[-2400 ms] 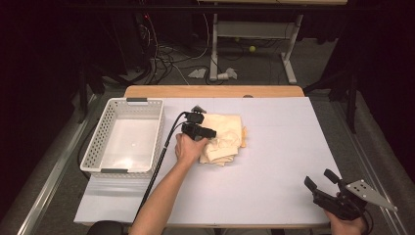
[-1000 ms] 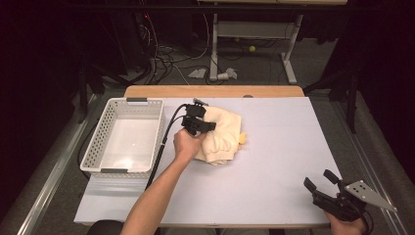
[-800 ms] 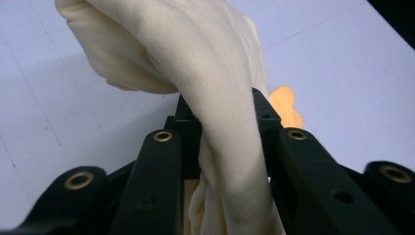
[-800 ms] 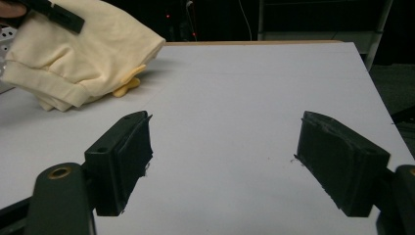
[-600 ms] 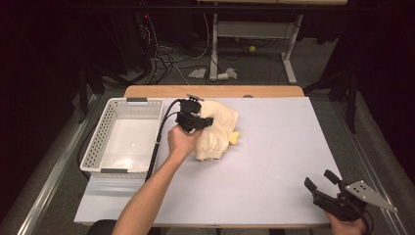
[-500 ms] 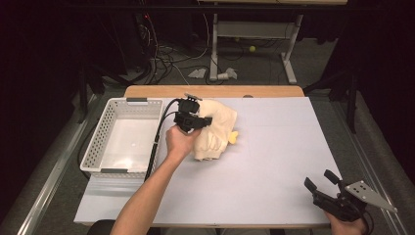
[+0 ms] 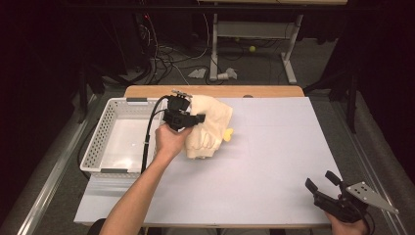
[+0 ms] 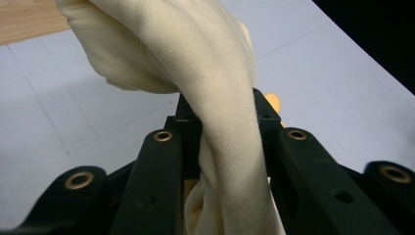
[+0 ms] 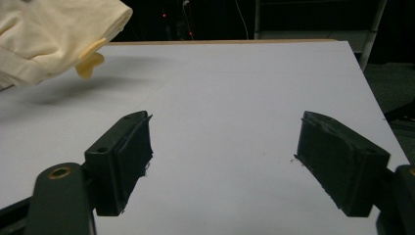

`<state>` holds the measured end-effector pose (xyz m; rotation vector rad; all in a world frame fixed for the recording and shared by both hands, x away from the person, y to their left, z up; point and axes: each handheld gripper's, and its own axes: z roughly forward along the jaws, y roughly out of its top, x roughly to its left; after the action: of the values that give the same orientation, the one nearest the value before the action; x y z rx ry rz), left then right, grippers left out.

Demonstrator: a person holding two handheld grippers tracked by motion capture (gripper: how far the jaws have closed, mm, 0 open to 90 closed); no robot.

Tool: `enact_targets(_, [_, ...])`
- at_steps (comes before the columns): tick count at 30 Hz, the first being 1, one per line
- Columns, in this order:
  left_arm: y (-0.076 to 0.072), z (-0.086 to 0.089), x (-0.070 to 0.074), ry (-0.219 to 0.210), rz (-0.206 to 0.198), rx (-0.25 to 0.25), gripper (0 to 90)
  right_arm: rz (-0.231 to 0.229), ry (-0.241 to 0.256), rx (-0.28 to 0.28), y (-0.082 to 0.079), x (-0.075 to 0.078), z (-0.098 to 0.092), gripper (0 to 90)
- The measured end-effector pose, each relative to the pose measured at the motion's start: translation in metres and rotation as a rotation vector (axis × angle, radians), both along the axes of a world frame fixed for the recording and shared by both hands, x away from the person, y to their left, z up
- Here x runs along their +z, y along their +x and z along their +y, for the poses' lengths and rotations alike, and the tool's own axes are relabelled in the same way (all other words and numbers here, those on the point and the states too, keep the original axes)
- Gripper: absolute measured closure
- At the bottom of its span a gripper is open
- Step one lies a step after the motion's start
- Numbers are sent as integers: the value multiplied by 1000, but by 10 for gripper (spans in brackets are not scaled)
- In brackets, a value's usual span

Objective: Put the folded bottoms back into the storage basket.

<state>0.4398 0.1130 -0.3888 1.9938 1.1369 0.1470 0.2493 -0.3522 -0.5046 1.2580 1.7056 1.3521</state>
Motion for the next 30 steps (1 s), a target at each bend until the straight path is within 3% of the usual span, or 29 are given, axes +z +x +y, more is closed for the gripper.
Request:
enact_targets(17, [-15,22,16,-16,-15,9,706,0,0,-1,0,0,0,213])
enact_targets(30, [-25,44,25,-54,-14,29,706,0,2,-9,0,0,-1,213])
